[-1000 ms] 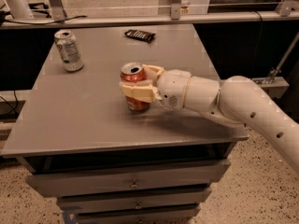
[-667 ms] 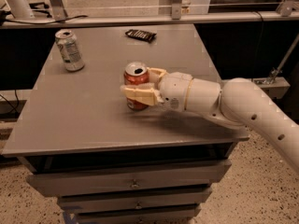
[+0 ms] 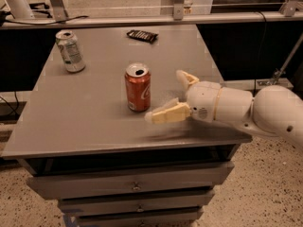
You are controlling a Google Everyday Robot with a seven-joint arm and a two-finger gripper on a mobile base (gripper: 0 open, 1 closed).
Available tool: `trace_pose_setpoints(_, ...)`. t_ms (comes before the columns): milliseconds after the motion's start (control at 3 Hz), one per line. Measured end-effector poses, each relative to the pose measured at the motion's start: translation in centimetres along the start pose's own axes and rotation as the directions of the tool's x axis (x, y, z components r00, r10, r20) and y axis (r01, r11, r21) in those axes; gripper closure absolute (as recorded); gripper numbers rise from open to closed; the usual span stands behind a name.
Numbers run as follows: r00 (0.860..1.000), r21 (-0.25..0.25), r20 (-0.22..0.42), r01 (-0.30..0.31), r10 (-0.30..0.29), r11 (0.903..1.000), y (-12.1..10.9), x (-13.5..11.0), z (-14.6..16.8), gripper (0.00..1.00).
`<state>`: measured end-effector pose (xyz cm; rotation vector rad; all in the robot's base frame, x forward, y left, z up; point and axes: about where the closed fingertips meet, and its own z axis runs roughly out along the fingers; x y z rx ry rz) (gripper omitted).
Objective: Place coke can upright
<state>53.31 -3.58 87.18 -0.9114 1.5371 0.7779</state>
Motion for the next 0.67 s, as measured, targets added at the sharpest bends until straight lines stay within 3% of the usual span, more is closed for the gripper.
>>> trace_pose_setpoints(333, 0.996, 0.074, -0.088, 0.02, -0.013, 0.9971, -2.39, 1.81, -6.62, 0.0)
trace_pose_setpoints(667, 0.995, 0.066, -0.096, 0.017, -0.011, 0.9977, -2.23, 2.14, -6.94, 0.0)
